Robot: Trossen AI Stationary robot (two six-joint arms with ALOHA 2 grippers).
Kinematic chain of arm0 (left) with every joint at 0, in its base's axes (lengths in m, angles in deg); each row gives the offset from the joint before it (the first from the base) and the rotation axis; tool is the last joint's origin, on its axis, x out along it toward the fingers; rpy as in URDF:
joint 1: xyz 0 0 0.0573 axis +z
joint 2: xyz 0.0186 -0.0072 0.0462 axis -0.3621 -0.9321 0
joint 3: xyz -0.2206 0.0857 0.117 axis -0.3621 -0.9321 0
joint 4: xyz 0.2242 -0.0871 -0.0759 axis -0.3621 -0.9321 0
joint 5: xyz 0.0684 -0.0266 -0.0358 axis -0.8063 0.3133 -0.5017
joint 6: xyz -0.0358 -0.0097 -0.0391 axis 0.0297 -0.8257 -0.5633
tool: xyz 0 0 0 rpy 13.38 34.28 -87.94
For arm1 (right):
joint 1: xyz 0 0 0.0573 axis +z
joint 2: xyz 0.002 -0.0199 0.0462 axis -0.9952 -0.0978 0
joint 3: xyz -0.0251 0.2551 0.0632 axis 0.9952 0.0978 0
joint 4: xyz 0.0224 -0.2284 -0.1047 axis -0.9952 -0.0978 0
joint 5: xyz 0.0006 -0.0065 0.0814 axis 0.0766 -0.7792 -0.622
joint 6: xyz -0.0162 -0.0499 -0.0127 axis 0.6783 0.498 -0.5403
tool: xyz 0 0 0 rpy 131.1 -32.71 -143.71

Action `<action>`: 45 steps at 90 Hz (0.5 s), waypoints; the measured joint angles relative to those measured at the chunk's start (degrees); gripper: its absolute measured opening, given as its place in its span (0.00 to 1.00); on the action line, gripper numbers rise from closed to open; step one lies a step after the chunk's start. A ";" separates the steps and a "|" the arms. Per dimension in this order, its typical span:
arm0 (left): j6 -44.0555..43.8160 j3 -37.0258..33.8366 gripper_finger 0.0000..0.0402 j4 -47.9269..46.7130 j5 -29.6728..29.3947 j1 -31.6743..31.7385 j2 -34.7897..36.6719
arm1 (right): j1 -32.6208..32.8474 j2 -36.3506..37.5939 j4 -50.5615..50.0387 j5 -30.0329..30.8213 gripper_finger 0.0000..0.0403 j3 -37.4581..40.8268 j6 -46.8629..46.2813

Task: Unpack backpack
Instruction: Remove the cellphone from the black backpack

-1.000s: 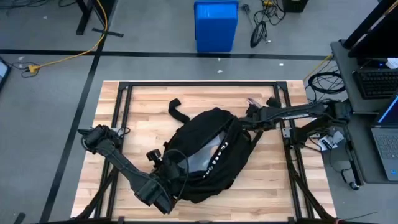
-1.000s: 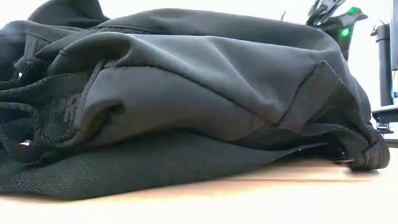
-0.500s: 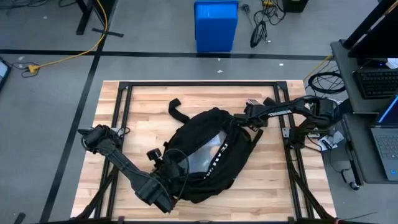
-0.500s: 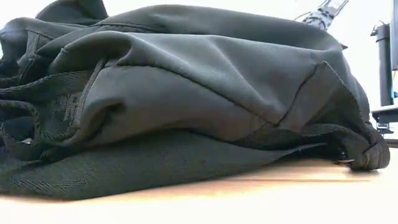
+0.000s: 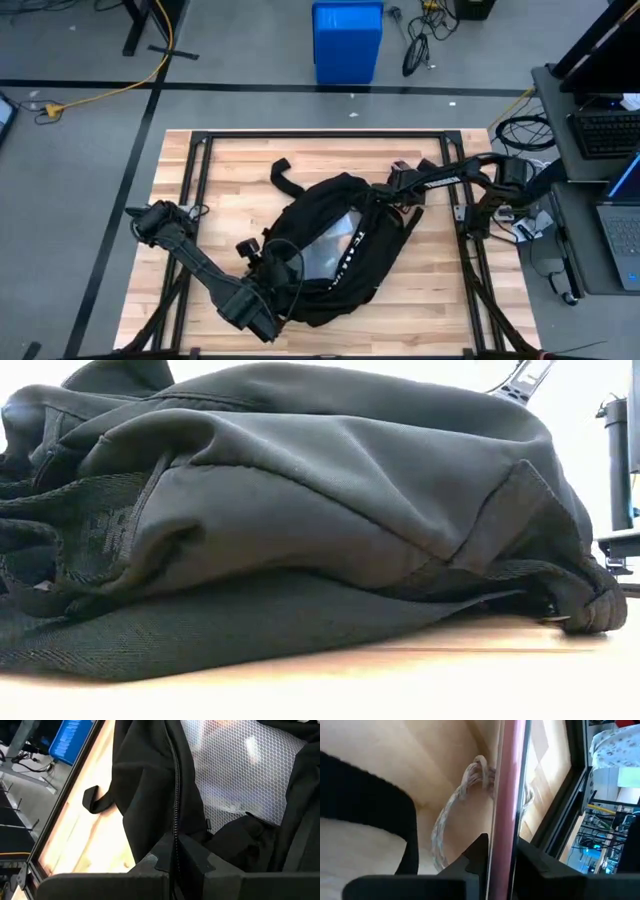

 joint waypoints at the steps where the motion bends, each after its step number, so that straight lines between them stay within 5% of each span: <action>1: 0.00 0.00 0.02 0.00 0.00 0.00 0.00 | 0.00 0.00 -0.05 -0.05 0.13 0.00 0.00; 45: -0.04 0.00 0.02 2.00 -0.31 1.90 0.00 | 0.04 0.00 -3.83 -0.87 0.12 0.77 -1.25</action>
